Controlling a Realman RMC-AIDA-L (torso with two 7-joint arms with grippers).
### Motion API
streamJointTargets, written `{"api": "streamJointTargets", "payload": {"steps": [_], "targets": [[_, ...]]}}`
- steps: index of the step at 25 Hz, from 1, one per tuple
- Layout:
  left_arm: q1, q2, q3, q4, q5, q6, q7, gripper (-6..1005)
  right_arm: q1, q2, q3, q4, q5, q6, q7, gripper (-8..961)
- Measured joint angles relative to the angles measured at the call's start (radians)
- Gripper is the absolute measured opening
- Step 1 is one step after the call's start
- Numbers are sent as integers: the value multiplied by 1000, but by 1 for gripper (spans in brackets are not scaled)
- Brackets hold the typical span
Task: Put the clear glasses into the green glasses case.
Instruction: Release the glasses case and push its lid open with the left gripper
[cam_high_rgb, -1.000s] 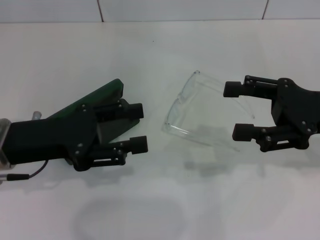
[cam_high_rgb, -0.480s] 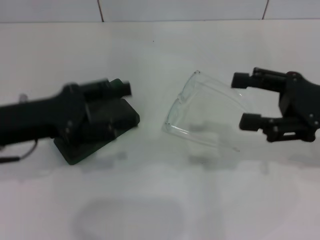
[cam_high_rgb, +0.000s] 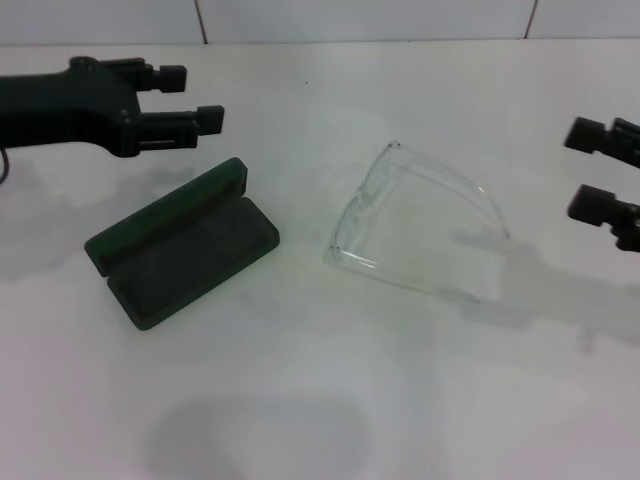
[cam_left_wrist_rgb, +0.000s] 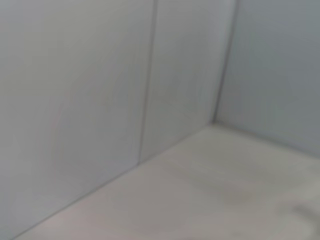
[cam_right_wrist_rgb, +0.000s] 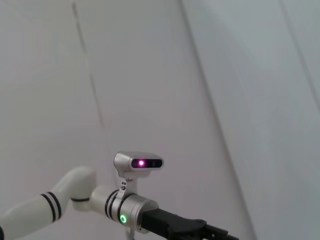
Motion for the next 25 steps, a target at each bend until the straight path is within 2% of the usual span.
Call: {"api": "streamJointTargets", "payload": {"steps": [4,7,16,25], "targets": [[-78,-4,22,41,217,-7,-121,740,-31,0,21,7,1,-4,-14,850],[-117,-5,75,43,360,-8,-199,739,-36,1,22,8,2,0,-19,848],[-141,-4,162,41,466,-60,-247,736,-37,0,23,16,1,9,-44,843],[-172,-3,229,-38,559,-112,-277,737,-31,-4,23,36,4,31,-72,839]]}}
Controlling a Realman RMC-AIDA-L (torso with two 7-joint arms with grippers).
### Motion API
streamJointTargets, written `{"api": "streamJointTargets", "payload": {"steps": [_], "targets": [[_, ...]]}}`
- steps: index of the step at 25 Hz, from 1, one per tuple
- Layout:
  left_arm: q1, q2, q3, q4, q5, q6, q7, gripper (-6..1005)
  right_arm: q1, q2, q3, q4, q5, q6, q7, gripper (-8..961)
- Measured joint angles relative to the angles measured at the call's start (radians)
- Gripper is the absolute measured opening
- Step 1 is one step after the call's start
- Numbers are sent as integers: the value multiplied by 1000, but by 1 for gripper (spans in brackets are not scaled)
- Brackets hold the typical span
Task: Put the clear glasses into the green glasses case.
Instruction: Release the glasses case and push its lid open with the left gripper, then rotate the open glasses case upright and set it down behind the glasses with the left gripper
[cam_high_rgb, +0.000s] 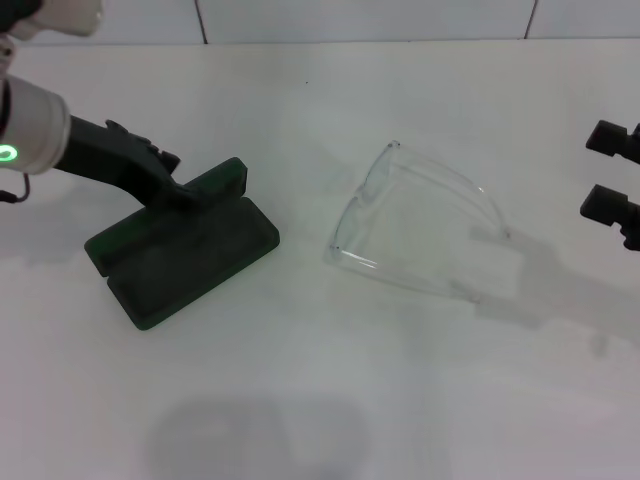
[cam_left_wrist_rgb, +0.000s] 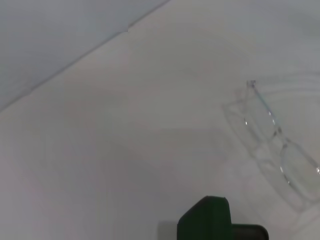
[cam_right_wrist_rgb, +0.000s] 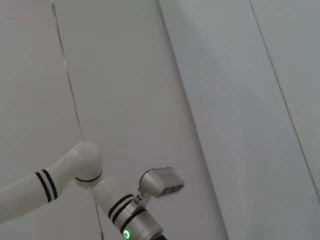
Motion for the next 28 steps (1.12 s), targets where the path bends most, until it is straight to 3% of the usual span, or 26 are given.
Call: {"api": "streamJointTargets", "payload": {"steps": [5,10,18,23,28], "targets": [[-21,0,26,-47,21,-18,-2,738,4,0,0,0,2,10,-4,836],[-33,-1,33,-70,35,-38,-8,573,4,-2,0,15,3,17,-16,834],[-43,-3,42,-88,72,-49,-23,469,0,-5,29,41,7,13,-27,830],[-30,-2,97,-56,67,-45,-21,372,-6,-6,63,60,7,4,-38,827],[-15,-4,175,-6,15,-40,-23,298,-15,-13,234,146,7,-72,-82,824]]}}
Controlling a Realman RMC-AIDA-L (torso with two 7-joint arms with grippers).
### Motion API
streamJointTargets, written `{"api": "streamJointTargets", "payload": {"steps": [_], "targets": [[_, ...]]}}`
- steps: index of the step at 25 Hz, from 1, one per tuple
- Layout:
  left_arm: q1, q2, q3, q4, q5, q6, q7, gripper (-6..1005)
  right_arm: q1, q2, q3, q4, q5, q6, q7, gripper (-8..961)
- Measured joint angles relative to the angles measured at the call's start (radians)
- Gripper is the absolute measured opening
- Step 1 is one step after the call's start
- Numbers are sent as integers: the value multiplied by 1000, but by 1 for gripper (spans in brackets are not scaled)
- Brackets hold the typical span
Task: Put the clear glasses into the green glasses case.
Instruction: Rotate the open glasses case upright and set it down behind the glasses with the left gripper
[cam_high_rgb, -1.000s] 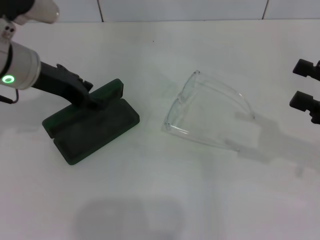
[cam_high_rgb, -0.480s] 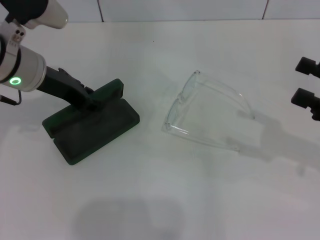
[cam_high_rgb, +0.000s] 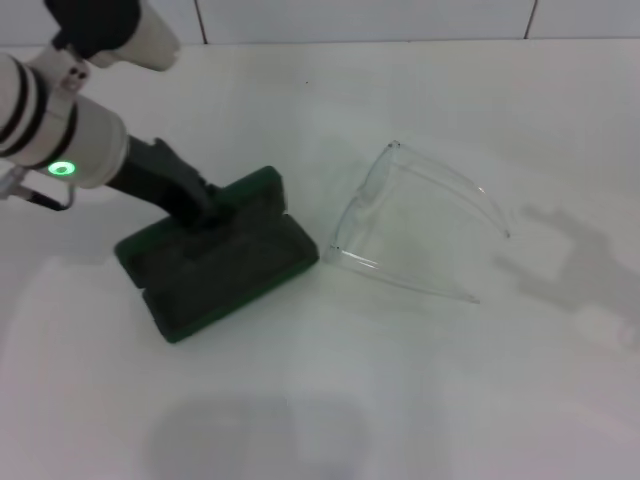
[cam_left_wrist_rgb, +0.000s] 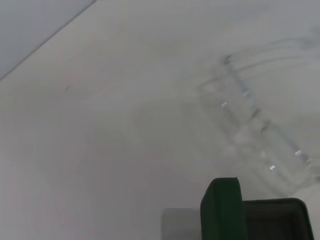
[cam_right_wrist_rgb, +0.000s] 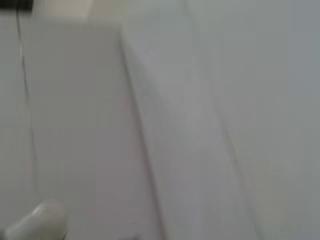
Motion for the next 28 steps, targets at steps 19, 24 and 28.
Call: {"api": "streamJointTargets", "payload": {"steps": [19,24,28], "targets": [[-16,-4,370,141,-136,-114,20,209,-95,-7,208,85,1,-143,-83,815],[-26,-4,404,128,-154,-140,53,209,-95,-7,209,86,1,-143,-86,812],[-28,-4,409,116,-154,-163,84,208,-96,-8,209,103,1,-142,-101,810]]}}
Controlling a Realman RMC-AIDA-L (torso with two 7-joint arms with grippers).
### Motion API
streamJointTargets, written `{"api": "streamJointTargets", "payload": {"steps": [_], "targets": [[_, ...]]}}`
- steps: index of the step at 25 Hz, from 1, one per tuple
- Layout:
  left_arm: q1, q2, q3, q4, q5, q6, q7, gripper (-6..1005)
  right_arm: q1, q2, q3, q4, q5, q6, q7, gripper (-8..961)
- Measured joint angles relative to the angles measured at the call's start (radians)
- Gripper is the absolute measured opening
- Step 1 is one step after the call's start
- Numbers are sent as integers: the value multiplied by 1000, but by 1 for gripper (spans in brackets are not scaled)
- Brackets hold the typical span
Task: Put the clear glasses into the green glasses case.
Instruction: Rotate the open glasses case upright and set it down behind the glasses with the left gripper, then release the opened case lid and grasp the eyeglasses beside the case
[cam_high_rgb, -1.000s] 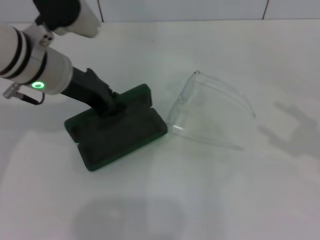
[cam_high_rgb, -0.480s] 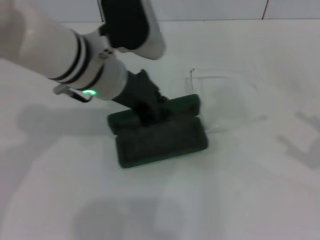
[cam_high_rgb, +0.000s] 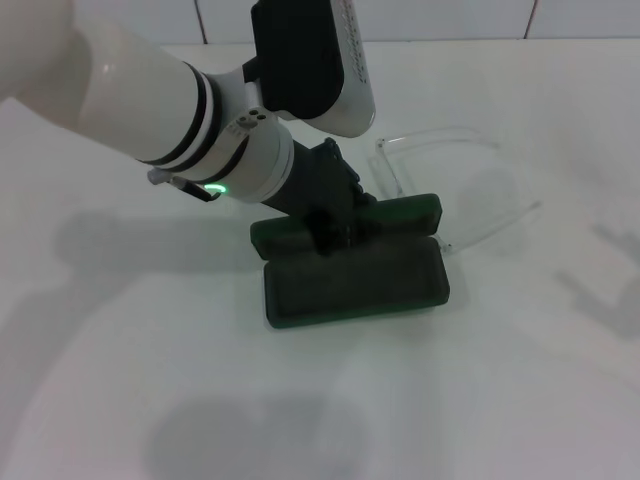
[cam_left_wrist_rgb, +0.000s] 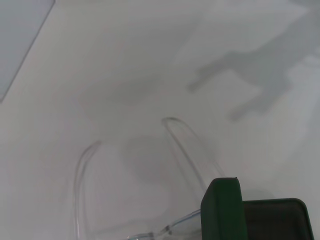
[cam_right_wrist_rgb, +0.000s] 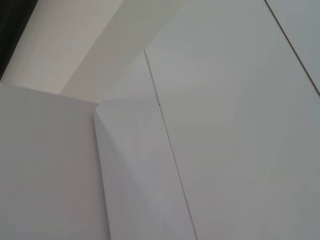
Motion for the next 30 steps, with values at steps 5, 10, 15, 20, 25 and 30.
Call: {"api": "streamJointTargets", "payload": {"steps": [5,10,15,20,25,30], "targets": [[-23,0,8,-57,0,-36,46,208,-1,-2,0,6,0,7,-10,808],[-35,0,25,-87,-4,-48,77,208,-1,-1,0,6,0,8,-10,805],[-37,-1,83,-87,-3,-82,92,215,-5,-1,0,7,0,10,-11,802],[-37,-2,112,-86,1,-98,104,252,-9,-1,0,7,0,10,-11,800],[-35,-2,112,-86,11,-108,105,288,-13,-1,0,7,0,10,-12,797],[-33,-2,113,-84,13,-121,107,325,-19,-1,0,7,2,8,-12,795]]}}
